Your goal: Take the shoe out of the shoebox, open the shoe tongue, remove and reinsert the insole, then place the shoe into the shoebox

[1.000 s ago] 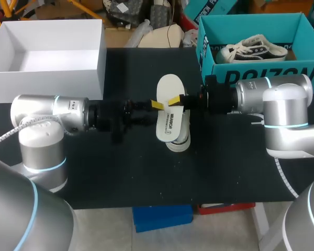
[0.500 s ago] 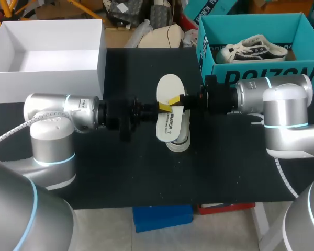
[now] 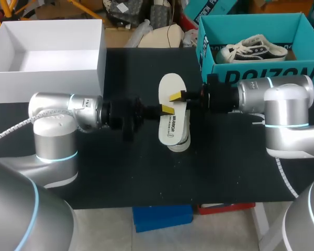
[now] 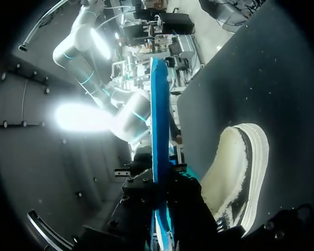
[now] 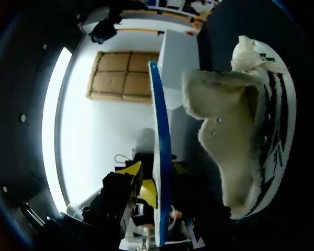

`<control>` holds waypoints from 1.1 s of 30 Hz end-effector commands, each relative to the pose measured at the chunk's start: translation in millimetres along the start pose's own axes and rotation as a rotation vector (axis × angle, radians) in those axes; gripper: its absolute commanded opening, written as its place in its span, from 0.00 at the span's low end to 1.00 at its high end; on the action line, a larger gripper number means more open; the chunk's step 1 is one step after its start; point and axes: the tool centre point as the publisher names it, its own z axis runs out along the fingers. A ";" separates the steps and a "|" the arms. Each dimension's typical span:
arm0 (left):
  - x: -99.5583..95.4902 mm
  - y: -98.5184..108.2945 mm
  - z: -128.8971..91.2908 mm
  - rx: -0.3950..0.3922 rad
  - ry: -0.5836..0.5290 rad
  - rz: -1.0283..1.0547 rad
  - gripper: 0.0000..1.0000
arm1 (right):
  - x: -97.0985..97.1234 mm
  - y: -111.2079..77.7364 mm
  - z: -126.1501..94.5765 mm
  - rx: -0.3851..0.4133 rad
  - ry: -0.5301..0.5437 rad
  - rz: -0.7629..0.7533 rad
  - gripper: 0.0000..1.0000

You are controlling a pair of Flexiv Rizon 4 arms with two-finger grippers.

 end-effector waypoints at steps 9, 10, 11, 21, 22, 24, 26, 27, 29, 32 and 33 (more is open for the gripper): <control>-17.9 -22.5 -15.2 0.086 0.164 -0.074 0.00 | 8.4 -27.8 -46.6 -0.111 -0.164 -0.073 1.00; -18.6 -24.6 -16.8 0.099 0.183 -0.079 0.00 | 9.5 -30.0 -51.3 -0.119 -0.179 -0.086 1.00; -18.6 -26.7 -18.2 0.104 0.209 -0.084 0.00 | 11.1 -32.4 -55.9 -0.127 -0.195 -0.097 1.00; -24.6 -41.9 -26.1 0.177 0.371 -0.097 0.00 | 22.8 -48.7 -85.7 -0.174 -0.311 -0.166 1.00; -24.6 -41.9 -26.1 0.177 0.371 -0.097 0.00 | 22.8 -48.7 -85.7 -0.174 -0.311 -0.166 1.00; -24.6 -41.9 -26.1 0.177 0.371 -0.097 0.00 | 22.8 -48.7 -85.7 -0.174 -0.311 -0.166 1.00; -24.6 -41.9 -26.1 0.177 0.371 -0.097 0.00 | 22.8 -48.7 -85.7 -0.174 -0.311 -0.166 1.00; -24.6 -41.9 -26.1 0.177 0.371 -0.097 0.00 | 22.8 -48.7 -85.7 -0.174 -0.311 -0.166 1.00; -24.6 -41.9 -26.1 0.177 0.371 -0.097 0.00 | 22.8 -48.7 -85.7 -0.174 -0.311 -0.166 1.00; -24.6 -41.9 -26.1 0.177 0.371 -0.097 0.00 | 22.8 -48.7 -85.7 -0.174 -0.311 -0.166 1.00; -24.6 -41.9 -26.1 0.177 0.371 -0.097 0.00 | 22.8 -48.7 -85.7 -0.174 -0.311 -0.166 1.00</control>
